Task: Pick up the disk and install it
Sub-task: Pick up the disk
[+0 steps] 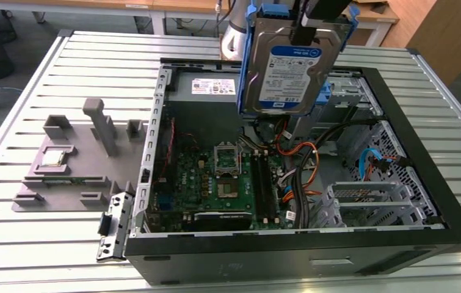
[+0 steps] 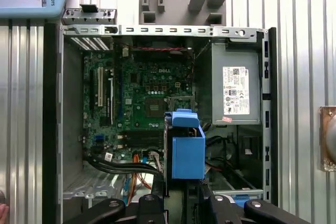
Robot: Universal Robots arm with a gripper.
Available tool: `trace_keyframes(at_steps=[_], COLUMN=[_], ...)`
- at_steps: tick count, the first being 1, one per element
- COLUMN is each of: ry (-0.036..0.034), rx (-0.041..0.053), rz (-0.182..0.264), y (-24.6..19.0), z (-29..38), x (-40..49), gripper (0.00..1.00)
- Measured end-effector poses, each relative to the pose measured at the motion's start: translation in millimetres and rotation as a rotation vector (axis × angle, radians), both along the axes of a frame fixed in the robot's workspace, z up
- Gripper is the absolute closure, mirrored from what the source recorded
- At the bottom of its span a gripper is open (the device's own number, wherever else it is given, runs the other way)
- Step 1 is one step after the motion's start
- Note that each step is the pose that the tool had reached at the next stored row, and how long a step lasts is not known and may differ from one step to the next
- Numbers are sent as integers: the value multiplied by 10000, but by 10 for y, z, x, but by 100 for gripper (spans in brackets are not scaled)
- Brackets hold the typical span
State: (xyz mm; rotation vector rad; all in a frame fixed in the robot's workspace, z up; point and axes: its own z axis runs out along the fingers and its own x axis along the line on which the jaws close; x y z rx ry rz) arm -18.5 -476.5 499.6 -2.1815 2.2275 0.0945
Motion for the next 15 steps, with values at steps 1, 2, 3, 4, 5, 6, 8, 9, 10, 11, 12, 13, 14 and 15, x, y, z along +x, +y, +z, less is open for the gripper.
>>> trace_keyframes(at_steps=[1,2,3,4,5,6,8,9,10,11,12,13,14,15], ry=[0,0,1,0,0,0,0,1,1,1,0,1,0,0], rx=[1,1,-1,0,0,0,0,-1,-1,-1,0,0,0,-1], rz=[0,0,0,0,0,0,0,0,0,0,0,0,0,0], y=[-24,-48,-71,-94,-119,-142,-188,-211,-234,-257,-280,-302,-324,-346], z=[0,0,0,0,0,0,0,0,0,0,0,0,0,0], x=[0,0,0,0,0,0,0,0,0,0,0,0,0,0], gripper=[65,65,65,65,65,65,65,65,65,65,65,65,65,65])
